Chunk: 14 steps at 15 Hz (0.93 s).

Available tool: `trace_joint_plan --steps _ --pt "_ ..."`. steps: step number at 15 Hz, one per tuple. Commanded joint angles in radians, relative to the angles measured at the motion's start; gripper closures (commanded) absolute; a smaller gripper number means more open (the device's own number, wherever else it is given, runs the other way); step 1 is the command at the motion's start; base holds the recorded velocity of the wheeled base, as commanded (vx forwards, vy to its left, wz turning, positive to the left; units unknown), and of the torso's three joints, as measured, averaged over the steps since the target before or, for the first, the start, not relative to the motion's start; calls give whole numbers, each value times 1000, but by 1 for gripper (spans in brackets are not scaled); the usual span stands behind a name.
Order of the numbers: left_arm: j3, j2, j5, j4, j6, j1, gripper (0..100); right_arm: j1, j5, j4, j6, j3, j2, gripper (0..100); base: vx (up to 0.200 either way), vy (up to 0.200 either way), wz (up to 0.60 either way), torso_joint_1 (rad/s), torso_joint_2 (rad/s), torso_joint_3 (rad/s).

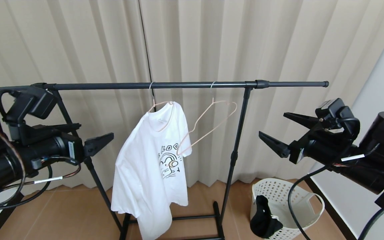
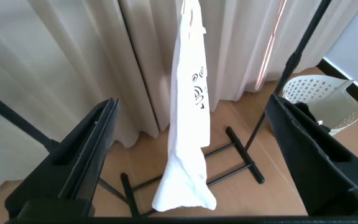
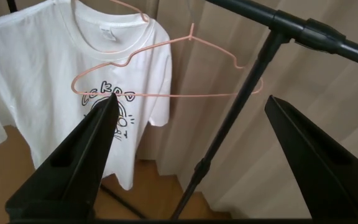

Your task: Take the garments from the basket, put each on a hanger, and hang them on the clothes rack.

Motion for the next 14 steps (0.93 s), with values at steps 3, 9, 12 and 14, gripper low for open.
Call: trace_joint_plan --steps 3,9,12,14 --pt "138 -193 -41 0 -2 36 0 13 -70 114 63 77 -229 0 0 0 0 0 0 0" --pt "296 -359 -84 3 -3 39 0 7 -98 216 72 213 -428 0 0 0 0 0 0 0" --pt "336 -392 -85 3 -23 39 0 7 -99 281 80 224 -487 0 0 0 0 0 0 0" --pt "379 -405 -88 3 -33 39 0 7 -140 357 100 246 -540 0 0 0 0 0 0 0"
